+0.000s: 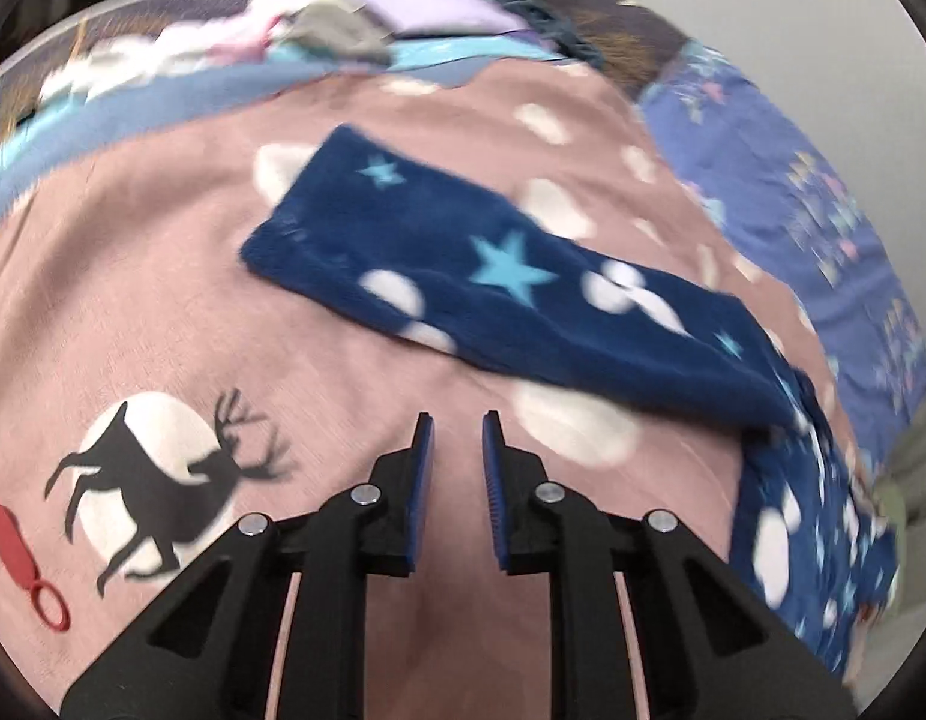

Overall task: Fold small clothes
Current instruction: 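Grasp the navy onesie sleeve cuff with the left gripper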

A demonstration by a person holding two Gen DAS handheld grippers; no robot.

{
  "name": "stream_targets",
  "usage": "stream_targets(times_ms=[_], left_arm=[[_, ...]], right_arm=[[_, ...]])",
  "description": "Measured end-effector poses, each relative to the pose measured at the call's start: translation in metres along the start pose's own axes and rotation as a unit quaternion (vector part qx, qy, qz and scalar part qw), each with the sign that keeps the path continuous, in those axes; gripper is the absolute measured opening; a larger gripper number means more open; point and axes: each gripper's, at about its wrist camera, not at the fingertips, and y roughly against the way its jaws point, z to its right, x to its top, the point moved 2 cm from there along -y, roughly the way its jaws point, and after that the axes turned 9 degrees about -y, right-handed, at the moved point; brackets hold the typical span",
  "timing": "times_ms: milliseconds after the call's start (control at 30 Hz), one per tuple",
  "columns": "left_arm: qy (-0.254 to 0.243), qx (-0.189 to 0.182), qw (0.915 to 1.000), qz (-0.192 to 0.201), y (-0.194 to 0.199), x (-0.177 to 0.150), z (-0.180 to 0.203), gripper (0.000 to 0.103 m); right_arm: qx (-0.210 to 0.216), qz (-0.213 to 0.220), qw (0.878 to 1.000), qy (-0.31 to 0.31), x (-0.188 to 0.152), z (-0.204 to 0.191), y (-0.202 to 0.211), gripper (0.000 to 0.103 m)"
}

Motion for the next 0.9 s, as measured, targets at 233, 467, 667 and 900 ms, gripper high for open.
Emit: stream_targets(times_ms=[233,467,667,900], left_arm=[[0.1,-0.038,0.9943,0.003,-0.036,0.03,-0.032,0.027],[0.193,-0.063,0.9789,0.019,-0.053,0.048,-0.066,0.016],[0.256,-0.068,0.9642,0.021,-0.042,0.049,-0.082,0.022],[0.22,-0.029,0.9743,0.039,-0.035,0.069,-0.072,0.006]], right_arm=[[-0.027,0.012,0.999,0.017,0.007,0.003,0.002,0.041],[-0.04,0.025,0.998,0.031,0.01,0.0,-0.001,0.042],[-0.037,0.024,0.998,0.035,0.009,0.0,-0.003,0.042],[-0.033,0.025,0.998,0.037,0.006,0.002,-0.005,0.042]])
